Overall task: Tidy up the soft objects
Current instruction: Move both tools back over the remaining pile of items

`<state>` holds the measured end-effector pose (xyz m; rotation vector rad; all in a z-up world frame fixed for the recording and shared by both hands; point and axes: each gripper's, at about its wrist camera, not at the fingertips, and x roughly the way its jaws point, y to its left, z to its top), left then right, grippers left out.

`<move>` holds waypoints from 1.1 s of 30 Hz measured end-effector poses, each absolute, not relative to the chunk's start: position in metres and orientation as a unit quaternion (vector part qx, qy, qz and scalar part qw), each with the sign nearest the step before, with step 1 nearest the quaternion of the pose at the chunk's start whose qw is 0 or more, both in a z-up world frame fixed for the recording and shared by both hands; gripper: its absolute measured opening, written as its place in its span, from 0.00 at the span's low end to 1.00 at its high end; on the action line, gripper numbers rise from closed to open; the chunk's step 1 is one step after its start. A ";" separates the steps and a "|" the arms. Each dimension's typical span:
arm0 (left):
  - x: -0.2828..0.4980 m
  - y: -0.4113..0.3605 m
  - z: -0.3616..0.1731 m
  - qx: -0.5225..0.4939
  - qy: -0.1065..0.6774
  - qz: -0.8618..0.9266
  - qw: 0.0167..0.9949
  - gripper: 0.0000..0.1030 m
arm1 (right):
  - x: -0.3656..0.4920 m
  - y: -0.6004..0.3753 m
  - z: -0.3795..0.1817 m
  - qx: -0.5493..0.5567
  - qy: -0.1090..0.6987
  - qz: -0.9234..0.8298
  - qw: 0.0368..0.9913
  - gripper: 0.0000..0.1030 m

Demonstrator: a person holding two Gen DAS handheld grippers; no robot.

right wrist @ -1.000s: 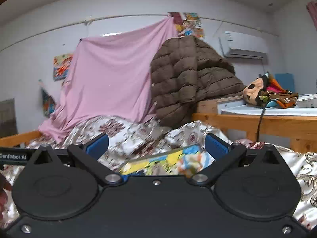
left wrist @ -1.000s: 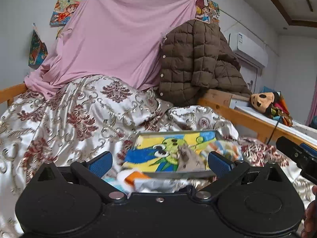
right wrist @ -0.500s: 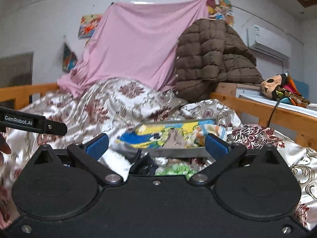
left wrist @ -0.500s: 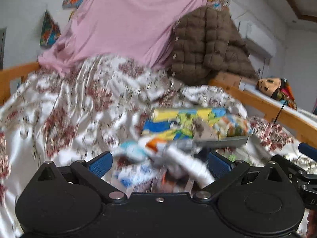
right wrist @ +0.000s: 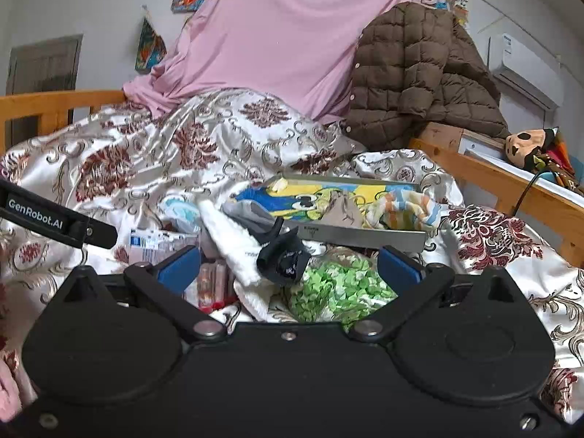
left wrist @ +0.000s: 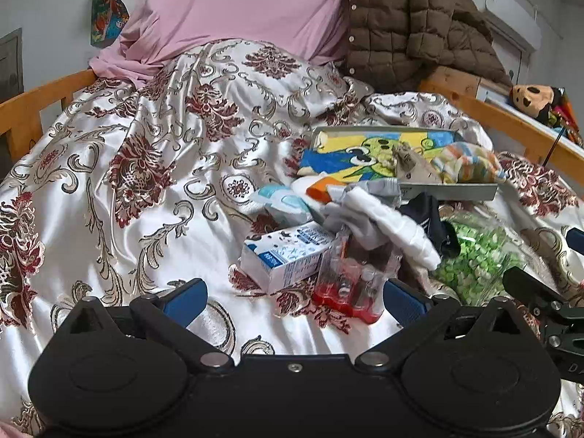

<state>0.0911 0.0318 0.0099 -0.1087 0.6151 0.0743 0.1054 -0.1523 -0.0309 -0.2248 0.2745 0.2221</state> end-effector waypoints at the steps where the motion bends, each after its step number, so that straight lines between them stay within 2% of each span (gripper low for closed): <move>1: 0.091 0.030 0.009 -0.051 0.306 0.037 0.950 0.99 | 0.107 -0.151 -0.032 -0.115 0.140 0.110 0.977 0.99; 15: 0.105 0.026 -0.008 -0.034 0.365 0.066 0.928 0.99 | 0.117 -0.142 -0.046 -0.149 0.185 0.116 0.964 0.99; 33: 0.110 0.016 -0.010 -0.005 0.365 0.068 0.928 0.99 | 0.129 -0.141 -0.048 -0.141 0.190 0.099 0.967 0.99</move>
